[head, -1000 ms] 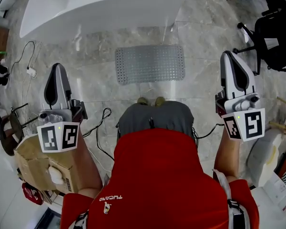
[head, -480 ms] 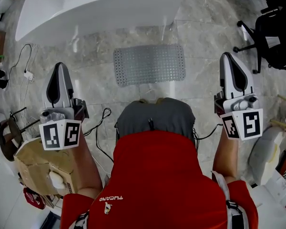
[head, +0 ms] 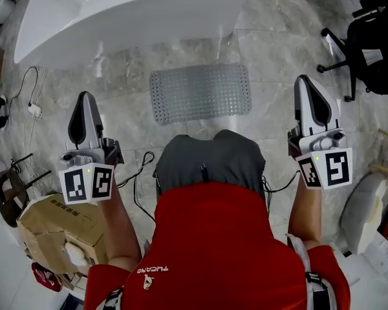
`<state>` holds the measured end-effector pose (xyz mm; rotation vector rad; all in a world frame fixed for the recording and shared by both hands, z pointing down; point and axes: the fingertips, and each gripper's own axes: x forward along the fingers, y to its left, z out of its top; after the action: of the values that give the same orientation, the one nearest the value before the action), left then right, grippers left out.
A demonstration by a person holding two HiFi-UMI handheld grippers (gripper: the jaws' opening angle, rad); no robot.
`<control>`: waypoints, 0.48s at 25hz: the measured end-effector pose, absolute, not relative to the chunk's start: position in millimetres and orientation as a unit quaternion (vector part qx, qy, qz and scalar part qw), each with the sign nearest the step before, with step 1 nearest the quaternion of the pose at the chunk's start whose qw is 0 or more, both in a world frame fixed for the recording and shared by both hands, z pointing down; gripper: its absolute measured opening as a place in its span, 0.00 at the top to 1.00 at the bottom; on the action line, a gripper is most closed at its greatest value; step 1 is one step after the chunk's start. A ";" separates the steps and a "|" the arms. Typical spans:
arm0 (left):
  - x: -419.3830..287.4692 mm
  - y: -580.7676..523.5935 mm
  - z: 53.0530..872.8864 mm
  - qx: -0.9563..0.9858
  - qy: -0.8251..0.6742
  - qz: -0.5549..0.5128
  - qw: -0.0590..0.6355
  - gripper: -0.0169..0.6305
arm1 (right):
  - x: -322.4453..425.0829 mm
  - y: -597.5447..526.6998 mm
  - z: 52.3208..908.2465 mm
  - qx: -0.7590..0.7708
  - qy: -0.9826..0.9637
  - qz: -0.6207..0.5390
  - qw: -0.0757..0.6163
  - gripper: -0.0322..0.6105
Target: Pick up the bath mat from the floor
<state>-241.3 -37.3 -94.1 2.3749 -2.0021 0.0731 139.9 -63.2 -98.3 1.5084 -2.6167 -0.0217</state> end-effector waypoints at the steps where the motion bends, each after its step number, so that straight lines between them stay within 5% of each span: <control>1: -241.7 -38.3 -87.6 0.763 -0.646 0.024 0.018 0.97 | 140.2 -65.6 -91.9 0.498 -0.865 -0.007 0.062 0.95; 12: -245.8 -55.5 -19.2 0.762 -0.646 0.032 0.026 0.97 | 139.9 -85.5 -26.9 0.502 -0.862 -0.006 0.072 0.95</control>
<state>-245.8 -55.5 -19.2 2.3562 -1.9975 0.0984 139.9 -85.5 -26.9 1.5082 -2.5907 -0.0173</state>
